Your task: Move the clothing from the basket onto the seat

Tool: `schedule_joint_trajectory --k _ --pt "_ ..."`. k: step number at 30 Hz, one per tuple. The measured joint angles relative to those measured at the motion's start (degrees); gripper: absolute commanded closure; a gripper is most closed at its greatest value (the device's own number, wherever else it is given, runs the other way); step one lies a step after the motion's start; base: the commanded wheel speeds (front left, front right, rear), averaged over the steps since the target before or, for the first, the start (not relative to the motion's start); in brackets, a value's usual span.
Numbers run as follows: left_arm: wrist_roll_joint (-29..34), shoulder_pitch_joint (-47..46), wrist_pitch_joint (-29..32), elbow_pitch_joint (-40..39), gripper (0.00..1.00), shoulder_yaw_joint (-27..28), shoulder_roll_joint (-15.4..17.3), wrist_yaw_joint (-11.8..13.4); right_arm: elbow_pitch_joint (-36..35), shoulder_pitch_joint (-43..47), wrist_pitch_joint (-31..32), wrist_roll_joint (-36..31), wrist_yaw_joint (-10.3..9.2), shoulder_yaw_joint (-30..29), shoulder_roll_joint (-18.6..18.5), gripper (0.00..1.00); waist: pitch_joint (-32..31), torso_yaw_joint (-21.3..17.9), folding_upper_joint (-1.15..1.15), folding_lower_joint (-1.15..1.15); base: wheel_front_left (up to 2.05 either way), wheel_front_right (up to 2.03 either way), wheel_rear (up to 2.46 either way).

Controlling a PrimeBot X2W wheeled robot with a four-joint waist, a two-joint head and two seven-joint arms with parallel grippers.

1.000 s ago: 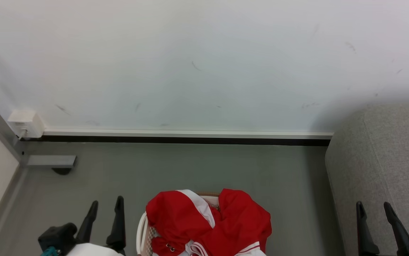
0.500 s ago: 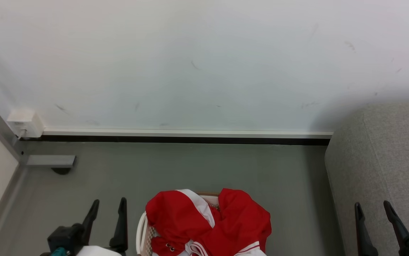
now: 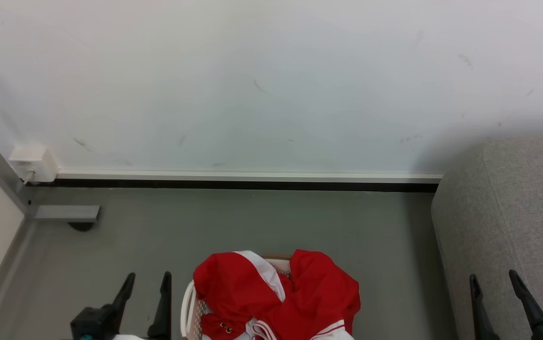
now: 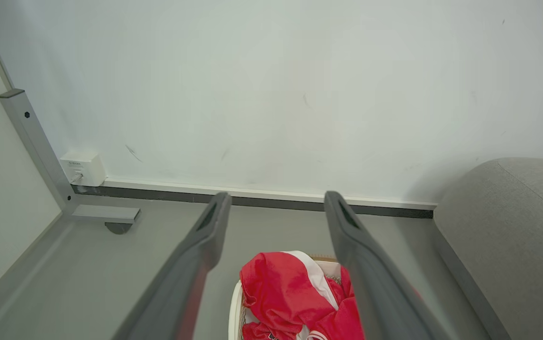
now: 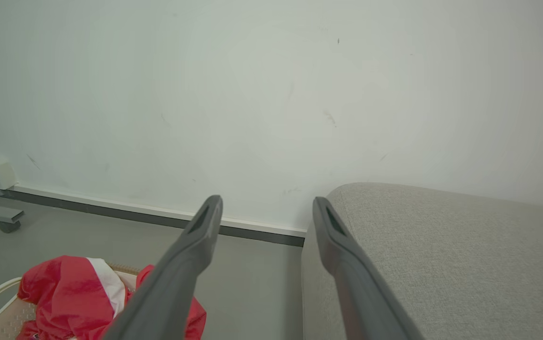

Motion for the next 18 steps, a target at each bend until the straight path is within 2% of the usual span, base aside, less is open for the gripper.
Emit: schedule_joint_trajectory --k 18 --pt "5.23 -0.03 -1.8 2.25 0.0 1.58 -1.26 -2.02 0.26 1.19 -1.62 -2.68 0.0 -0.83 -0.21 0.0 0.23 0.03 0.0 0.0 0.0 0.0 0.0"
